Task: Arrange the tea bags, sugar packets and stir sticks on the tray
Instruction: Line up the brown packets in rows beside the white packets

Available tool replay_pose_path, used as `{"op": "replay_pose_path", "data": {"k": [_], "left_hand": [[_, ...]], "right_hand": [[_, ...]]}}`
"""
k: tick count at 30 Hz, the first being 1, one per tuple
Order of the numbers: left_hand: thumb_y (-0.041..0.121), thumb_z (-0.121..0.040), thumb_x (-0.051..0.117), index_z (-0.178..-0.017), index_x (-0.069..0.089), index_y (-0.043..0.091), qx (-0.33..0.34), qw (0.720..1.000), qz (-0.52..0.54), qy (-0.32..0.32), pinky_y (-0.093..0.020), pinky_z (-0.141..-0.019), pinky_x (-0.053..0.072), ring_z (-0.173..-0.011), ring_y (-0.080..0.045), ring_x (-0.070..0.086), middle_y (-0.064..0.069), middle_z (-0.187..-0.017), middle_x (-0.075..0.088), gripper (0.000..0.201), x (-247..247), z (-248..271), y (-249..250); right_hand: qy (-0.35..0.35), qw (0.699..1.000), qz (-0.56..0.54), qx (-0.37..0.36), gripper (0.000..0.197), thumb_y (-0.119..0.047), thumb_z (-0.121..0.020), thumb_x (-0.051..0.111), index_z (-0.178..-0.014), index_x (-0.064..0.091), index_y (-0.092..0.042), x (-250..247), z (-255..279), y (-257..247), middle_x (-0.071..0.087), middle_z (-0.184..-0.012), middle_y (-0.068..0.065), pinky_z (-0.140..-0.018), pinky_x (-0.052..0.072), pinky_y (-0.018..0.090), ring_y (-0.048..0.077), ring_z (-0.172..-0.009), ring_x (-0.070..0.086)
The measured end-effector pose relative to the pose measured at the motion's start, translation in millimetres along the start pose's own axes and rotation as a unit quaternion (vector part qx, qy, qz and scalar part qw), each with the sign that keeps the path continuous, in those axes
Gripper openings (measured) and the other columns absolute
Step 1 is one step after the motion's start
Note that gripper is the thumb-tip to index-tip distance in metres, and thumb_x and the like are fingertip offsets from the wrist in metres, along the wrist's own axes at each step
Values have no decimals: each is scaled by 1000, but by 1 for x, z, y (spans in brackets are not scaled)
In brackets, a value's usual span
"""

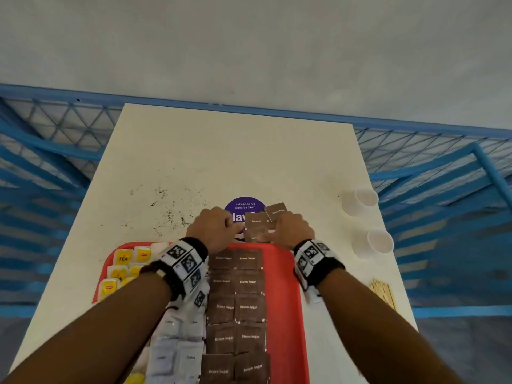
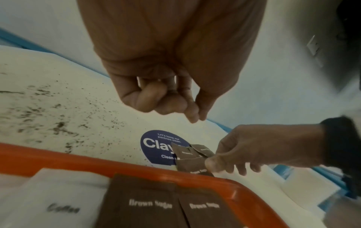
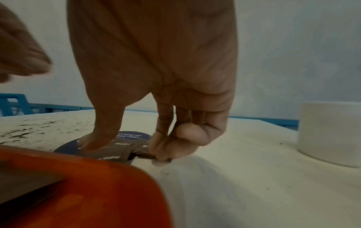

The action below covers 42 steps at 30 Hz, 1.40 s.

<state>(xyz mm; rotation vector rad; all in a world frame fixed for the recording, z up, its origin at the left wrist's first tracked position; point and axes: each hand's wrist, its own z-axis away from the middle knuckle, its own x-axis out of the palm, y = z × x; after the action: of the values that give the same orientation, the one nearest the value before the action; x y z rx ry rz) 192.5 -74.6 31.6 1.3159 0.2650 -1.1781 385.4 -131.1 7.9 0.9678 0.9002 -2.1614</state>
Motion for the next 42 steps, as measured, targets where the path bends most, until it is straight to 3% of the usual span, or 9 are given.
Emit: {"op": "replay_pose_path", "data": {"k": [7,10,14,18,22,26,30,36,42], "left_hand": [[36,-91,67,-68,59,21,-49,997,-63,-1,-36,-72,58,-78,-21,64,0,-80,67,28,16,-52,1],[31,-91,68,-71,55,25,-51,997,-62,-11,-39,-75,57,-83,-23,64,2,-84,66,24,21,-69,-1],[31,-88,71,-100,64,23,-26,998,-52,-34,-37,-83,52,-96,-25,61,1,-104,62,16,26,-82,9],[36,-79,79,-123,59,28,4,990,-96,-105,-47,-92,51,-107,-32,55,-8,-119,49,49,38,-88,21],[31,-82,76,-120,52,17,3,981,-173,-87,-50,-89,50,-109,-37,52,-12,-121,44,46,53,-86,25],[25,-82,76,-124,47,9,-19,982,-166,-93,-51,-93,51,-111,-38,56,-15,-124,55,54,56,-87,25],[33,-79,81,-124,49,7,-45,986,-125,-100,-48,-93,50,-111,-38,56,-17,-124,52,61,51,-90,24],[22,-89,71,-116,57,3,-101,989,-95,-41,-41,-85,52,-106,-38,61,-19,-122,58,36,44,-93,16],[17,-91,63,-115,57,-1,-123,988,-86,-44,-42,-84,51,-107,-41,61,-23,-122,58,30,49,-89,17]], "right_hand": [[4,999,-43,7,50,-45,-69,81,-104,66,-12,37,-14,-12,65,-104,4,-75,54,32,25,-94,66],[-21,993,-113,0,33,-36,-74,81,-85,70,-7,29,-24,5,69,-86,3,-69,55,26,16,-75,63],[-4,988,-153,-34,43,-20,-79,81,-52,48,-20,-18,-34,25,51,-59,-5,-47,31,14,8,-55,45],[-10,991,-70,-113,36,-25,-71,84,-56,52,-29,-33,-61,21,54,-78,0,-62,39,27,18,-74,53],[-65,985,32,-159,20,-25,-72,83,-77,64,-20,-20,-65,12,44,-108,6,-89,40,35,25,-101,40],[-53,987,-48,-145,40,-14,-67,85,-66,50,-32,-10,-59,15,52,-92,6,-72,44,32,26,-83,54],[-18,981,-166,-100,33,-5,-74,79,-74,51,-21,-13,-54,36,47,-69,-9,-65,39,27,11,-65,45],[-51,945,-321,-44,33,-2,-80,77,-106,57,-9,-22,-46,43,68,-96,9,-68,50,20,17,-80,65],[-27,997,-72,-31,57,-24,-70,85,-114,52,-13,11,-46,16,60,-106,4,-69,45,27,22,-92,59]]}}
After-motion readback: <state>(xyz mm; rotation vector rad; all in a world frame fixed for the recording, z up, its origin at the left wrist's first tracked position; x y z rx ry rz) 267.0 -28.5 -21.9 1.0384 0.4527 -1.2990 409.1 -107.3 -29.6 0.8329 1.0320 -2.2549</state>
